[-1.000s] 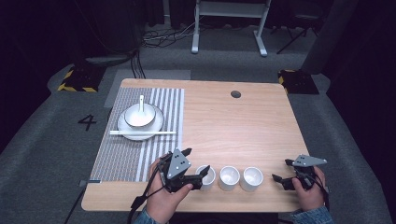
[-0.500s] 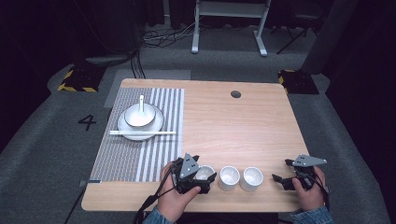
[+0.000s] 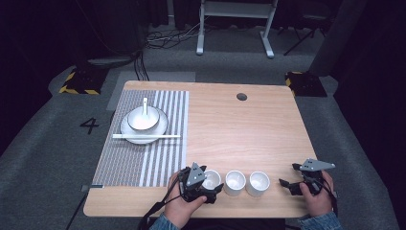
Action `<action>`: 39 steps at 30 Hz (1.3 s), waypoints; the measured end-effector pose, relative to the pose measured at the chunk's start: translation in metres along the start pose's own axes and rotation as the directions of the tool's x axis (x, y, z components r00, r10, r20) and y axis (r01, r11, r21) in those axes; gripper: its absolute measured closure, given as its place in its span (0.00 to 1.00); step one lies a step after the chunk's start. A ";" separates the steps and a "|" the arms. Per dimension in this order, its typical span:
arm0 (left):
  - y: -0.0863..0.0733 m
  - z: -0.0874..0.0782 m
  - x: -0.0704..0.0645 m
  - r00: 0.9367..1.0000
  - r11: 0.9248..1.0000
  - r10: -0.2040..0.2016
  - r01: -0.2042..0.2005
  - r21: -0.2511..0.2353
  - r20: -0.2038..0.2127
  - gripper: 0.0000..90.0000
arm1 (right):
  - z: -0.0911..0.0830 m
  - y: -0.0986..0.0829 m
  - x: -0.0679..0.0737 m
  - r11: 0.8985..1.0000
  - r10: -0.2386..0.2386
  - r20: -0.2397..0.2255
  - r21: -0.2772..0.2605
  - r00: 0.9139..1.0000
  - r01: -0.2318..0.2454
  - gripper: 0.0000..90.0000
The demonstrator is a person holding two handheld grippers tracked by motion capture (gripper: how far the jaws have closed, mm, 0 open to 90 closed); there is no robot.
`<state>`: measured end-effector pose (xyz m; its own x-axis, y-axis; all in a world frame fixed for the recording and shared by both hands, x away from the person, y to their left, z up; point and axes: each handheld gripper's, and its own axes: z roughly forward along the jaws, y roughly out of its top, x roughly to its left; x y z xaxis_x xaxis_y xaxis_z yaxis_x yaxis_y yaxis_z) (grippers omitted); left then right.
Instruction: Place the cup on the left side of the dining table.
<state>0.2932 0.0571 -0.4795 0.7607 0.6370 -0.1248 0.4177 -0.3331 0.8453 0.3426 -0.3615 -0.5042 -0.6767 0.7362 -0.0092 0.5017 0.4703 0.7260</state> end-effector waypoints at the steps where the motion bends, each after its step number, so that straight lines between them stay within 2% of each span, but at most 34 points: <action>1: 0.000 0.000 0.000 1.000 1.000 0.000 0.000 0.000 0.000 0.18 | 0.000 0.000 0.000 1.000 0.000 0.000 0.000 1.000 0.000 0.10; 6: -0.006 0.007 -0.001 1.000 1.000 0.010 -0.010 0.022 0.008 0.20 | 0.000 0.000 0.000 1.000 -0.001 -0.001 0.000 1.000 0.001 0.10; 9: -0.009 0.008 0.001 0.999 0.999 0.035 -0.035 0.030 -0.007 0.28 | 0.000 0.000 0.000 1.000 0.000 0.000 0.000 1.000 0.000 0.10; 20: -0.012 0.013 0.002 0.998 0.997 0.057 -0.057 0.046 -0.007 0.29 | 0.000 0.000 0.000 1.000 0.000 0.000 0.000 1.000 0.000 0.10; 24: -0.013 0.015 0.001 0.997 0.995 0.073 -0.072 0.071 -0.016 0.29 | 0.000 0.000 0.000 1.000 0.000 0.000 -0.001 1.000 0.000 0.10; 34: -0.012 0.015 0.001 0.997 0.994 0.081 -0.079 0.077 -0.016 0.29 | 0.000 0.000 0.000 1.000 0.000 0.000 0.000 1.000 0.000 0.10; 39: -0.008 0.013 0.000 0.997 0.992 0.079 -0.078 0.098 -0.005 0.30 | 0.000 0.000 0.000 1.000 0.000 0.000 0.000 1.000 0.000 0.10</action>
<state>0.2964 0.0513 -0.4933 0.7890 0.6119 -0.0549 0.4034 -0.4486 0.7975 0.3427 -0.3615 -0.5042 -0.6768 0.7361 -0.0092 0.5016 0.4703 0.7261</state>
